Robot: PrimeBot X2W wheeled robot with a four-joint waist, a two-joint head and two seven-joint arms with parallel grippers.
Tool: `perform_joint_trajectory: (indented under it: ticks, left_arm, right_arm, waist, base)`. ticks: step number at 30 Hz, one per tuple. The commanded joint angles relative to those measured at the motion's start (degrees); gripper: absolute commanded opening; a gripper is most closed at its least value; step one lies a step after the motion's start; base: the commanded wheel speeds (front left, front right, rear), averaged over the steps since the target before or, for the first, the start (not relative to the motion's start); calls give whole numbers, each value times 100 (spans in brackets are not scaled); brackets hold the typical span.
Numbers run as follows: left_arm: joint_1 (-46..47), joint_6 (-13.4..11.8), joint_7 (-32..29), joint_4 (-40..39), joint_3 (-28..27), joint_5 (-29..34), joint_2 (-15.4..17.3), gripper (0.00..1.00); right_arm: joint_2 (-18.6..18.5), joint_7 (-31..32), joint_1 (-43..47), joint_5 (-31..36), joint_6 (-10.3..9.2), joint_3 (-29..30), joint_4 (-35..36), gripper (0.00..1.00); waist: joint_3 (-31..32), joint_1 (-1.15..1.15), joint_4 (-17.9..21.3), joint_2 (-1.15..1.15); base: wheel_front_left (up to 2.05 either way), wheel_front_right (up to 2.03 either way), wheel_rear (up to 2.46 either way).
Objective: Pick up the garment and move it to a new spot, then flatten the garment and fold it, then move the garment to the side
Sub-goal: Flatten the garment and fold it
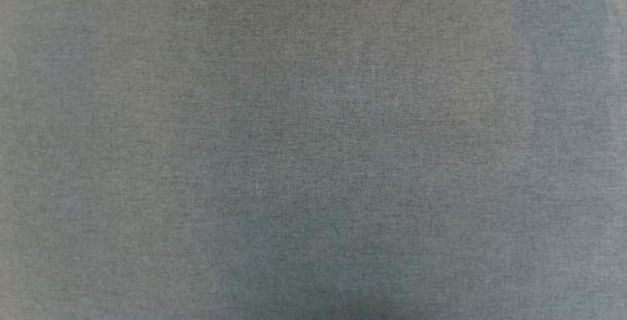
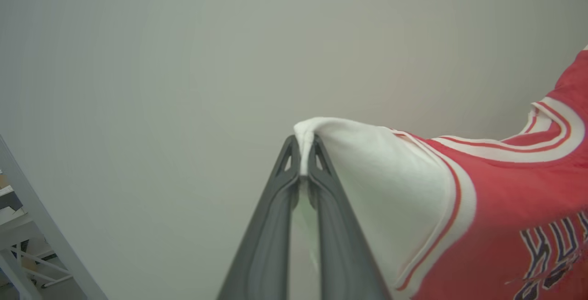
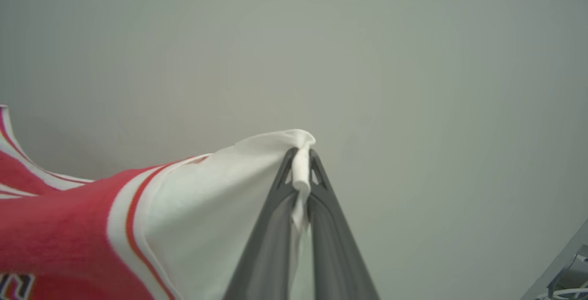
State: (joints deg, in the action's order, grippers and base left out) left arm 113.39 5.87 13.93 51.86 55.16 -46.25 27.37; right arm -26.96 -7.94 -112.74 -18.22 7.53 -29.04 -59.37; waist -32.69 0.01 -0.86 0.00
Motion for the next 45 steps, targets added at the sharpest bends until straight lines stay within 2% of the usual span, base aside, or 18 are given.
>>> perform_joint_trajectory:
  ticks: [1,9,17,31,37,45]
  left_arm:
    - [-125,34,50,70,-8,-15,-22,0]
    - [-1046,99,102,361,-97,-185,-84,0]
    - [-2432,68,106,-51,-663,-122,61,0]
    - [-5960,-294,107,-1448,-1867,234,328,0]
    - [-7448,-471,107,-1976,-2210,243,346,0]
    - [-9057,-632,107,-2369,-2411,207,383,0]
  right_arm:
    - [55,-114,79,7,-4,-22,-78,0]
    - [408,-414,902,-317,-4,-275,-482,0]
    - [568,-611,2151,-972,-4,-708,-269,0]
    - [244,-701,4911,-2143,-4,-1585,698,0]
    - [85,-704,6031,-2464,-4,-1845,1181,0]
    - [-246,-705,7500,-2774,-4,-1877,1693,0]
  waist:
    - [-21,-1,14,0]
    - [140,-1,28,0]
    - [594,-1,81,0]
    - [1800,-1,211,0]
    - [2226,-1,234,0]
    - [2717,-1,215,0]
  base:
    - [0,0,0]
    - [0,0,0]
    - [0,0,0]
    - [0,0,0]
    - [0,0,0]
    - [0,0,0]
